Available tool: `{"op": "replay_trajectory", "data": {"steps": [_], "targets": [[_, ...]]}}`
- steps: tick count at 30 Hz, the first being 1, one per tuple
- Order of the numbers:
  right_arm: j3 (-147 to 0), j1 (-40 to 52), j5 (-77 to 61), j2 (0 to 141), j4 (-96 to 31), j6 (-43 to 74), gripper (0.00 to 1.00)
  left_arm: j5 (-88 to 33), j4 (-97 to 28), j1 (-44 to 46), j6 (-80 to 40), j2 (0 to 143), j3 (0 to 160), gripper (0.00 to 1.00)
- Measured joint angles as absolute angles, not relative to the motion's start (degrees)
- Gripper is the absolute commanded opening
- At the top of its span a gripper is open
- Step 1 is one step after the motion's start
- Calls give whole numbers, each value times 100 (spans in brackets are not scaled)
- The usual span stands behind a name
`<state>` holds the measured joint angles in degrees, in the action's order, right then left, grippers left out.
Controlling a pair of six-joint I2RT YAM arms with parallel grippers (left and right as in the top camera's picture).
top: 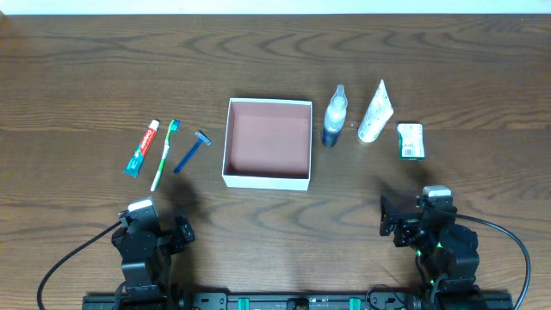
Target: Pack container
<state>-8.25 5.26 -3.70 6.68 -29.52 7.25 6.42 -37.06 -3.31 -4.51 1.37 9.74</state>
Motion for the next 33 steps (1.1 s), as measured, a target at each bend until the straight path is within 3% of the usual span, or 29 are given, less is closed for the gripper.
{"op": "replay_trajectory", "data": {"steps": [33], "targets": [[-825, 526, -327, 668, -2954, 539, 99, 552, -3605, -331, -451, 137, 974, 98]]}}
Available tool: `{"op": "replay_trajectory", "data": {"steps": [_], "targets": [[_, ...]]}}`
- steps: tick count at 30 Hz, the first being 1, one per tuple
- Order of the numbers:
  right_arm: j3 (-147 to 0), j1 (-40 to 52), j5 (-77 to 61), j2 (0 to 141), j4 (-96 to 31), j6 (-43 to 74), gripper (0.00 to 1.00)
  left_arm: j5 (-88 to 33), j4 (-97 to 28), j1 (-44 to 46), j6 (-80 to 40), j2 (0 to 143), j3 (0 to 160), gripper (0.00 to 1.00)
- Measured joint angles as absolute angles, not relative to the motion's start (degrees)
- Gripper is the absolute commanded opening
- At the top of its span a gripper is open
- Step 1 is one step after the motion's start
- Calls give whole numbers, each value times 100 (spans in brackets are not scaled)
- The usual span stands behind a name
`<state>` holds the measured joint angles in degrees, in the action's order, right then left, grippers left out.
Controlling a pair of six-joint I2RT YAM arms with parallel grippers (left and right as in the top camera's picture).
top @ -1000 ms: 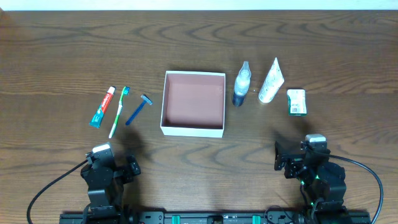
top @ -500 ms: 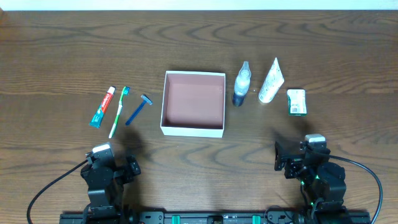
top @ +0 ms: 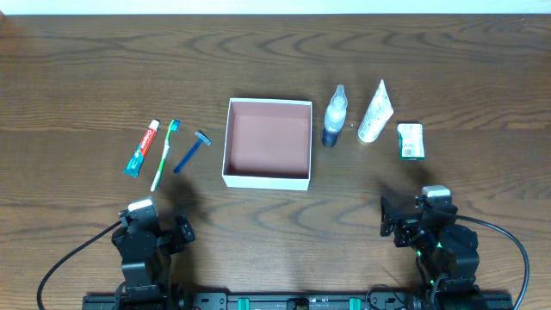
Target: Pack container
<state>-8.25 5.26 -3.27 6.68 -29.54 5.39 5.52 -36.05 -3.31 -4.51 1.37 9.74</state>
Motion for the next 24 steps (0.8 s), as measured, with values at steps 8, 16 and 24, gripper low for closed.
{"op": "replay_trajectory", "data": {"steps": [8, 16, 24], "targets": [[-825, 526, -311, 668, -2952, 539, 99, -370, -3190, -331, -454, 178, 1173, 98], [-825, 526, -301, 668, -2954, 537, 99, -486, -3688, -331, -563, 1959, 3592, 98], [-823, 526, -298, 666, -2952, 537, 99, -58, -5349, -331, -123, 5439, 7061, 98]]}}
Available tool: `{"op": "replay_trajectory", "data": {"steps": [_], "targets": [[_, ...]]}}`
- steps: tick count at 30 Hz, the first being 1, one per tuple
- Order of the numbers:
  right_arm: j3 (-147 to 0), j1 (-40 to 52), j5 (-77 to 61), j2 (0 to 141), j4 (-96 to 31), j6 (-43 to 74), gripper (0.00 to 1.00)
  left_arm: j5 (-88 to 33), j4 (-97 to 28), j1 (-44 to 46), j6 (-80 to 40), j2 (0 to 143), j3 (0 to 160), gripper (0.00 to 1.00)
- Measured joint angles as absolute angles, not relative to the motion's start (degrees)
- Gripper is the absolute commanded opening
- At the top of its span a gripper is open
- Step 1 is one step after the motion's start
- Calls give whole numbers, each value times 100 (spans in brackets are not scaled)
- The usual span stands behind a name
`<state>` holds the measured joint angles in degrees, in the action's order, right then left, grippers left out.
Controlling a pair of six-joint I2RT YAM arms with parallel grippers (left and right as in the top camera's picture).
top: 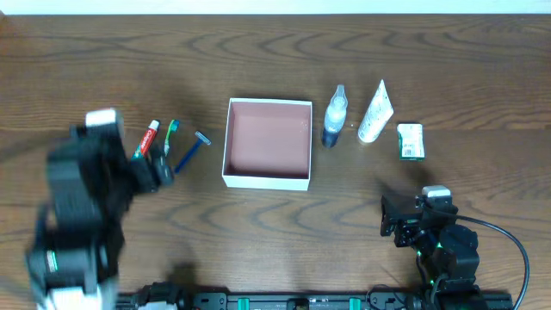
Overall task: Pack container
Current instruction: 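Reach left gripper to the Colgate toothpaste tube and grasp it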
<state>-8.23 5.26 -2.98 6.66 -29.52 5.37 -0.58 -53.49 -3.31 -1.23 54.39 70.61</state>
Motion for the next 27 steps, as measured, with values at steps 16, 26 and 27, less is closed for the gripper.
{"op": "replay_trajectory", "data": {"steps": [16, 26, 27], "targets": [[-823, 526, -298, 668, -2952, 537, 99, -45, -5559, -1332, 1260, 9802, 8291, 98], [-823, 526, -298, 668, -2952, 537, 99, -113, -5282, -1822, 1712, 11172, 8291, 87], [-823, 526, -298, 668, -2952, 537, 99, -150, -5249, -1828, 1806, 11238, 8291, 84]]}}
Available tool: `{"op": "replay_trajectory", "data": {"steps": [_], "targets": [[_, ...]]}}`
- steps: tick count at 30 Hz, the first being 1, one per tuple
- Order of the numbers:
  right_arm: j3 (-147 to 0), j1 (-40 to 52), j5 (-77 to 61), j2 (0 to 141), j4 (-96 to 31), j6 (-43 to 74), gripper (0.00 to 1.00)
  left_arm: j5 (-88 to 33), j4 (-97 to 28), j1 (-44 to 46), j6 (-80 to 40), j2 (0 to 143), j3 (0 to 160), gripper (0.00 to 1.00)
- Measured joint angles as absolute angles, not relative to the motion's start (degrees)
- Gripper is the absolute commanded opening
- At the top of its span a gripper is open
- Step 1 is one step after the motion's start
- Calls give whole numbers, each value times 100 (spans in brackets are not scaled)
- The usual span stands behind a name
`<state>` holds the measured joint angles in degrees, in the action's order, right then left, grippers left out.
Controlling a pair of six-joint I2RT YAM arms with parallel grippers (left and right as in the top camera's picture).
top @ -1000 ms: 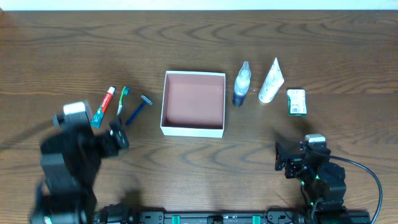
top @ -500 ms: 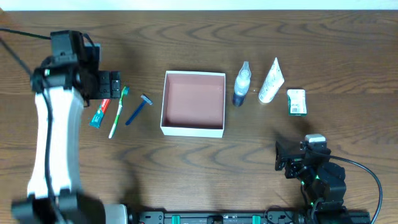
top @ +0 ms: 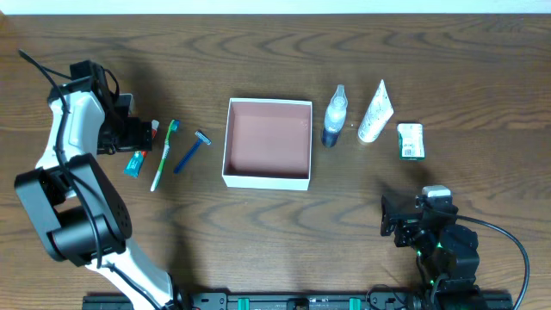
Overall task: Pack container
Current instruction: 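Reach left gripper to the Colgate toothpaste tube and grasp it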
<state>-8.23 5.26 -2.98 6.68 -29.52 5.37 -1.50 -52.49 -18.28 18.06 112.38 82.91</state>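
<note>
An open white box (top: 268, 142) with a pinkish floor sits mid-table. Left of it lie a blue razor (top: 191, 151), a green-and-white toothbrush (top: 164, 154) and a toothpaste tube (top: 138, 158). My left gripper (top: 148, 135) hangs over the tube's upper end, hiding it; its jaw state does not show. Right of the box are a clear bottle with a dark base (top: 333, 117), a white tube (top: 374, 112) and a small green-and-white packet (top: 411, 140). My right gripper (top: 389, 217) rests near the front edge, its jaws unclear.
The left arm (top: 73, 185) stretches from the front left up over the table's left side. The right arm's base and cable sit at the front right corner.
The left arm has swung further back and left, and its gripper now sits over the top end of the toothpaste tube. The right arm and all items are unmoved.
Both arms rested folded at the front edge for the first two moments, with every item in place. Then the left arm was raised and blurred over the left side of the table. Now its gripper is at the toothpaste tube.
</note>
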Motion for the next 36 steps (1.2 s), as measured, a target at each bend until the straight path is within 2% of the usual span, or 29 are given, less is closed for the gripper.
{"op": "replay_trajectory", "data": {"steps": [10, 18, 24, 29, 36], "targets": [[-825, 526, -298, 668, -2952, 537, 99, -423, -4700, -1826, 2707, 11725, 8291, 82], [-823, 526, -298, 668, -2952, 537, 99, -436, -4257, -1826, 2908, 11880, 8291, 77], [-823, 526, -298, 668, -2952, 537, 99, -478, -4191, -1826, 2980, 12001, 8298, 67], [-823, 526, -298, 666, -2952, 537, 99, -480, -4139, -1826, 2991, 12001, 8296, 49], [-823, 526, -298, 668, -2952, 537, 99, -478, -4152, -1826, 3009, 12001, 8296, 35]]}}
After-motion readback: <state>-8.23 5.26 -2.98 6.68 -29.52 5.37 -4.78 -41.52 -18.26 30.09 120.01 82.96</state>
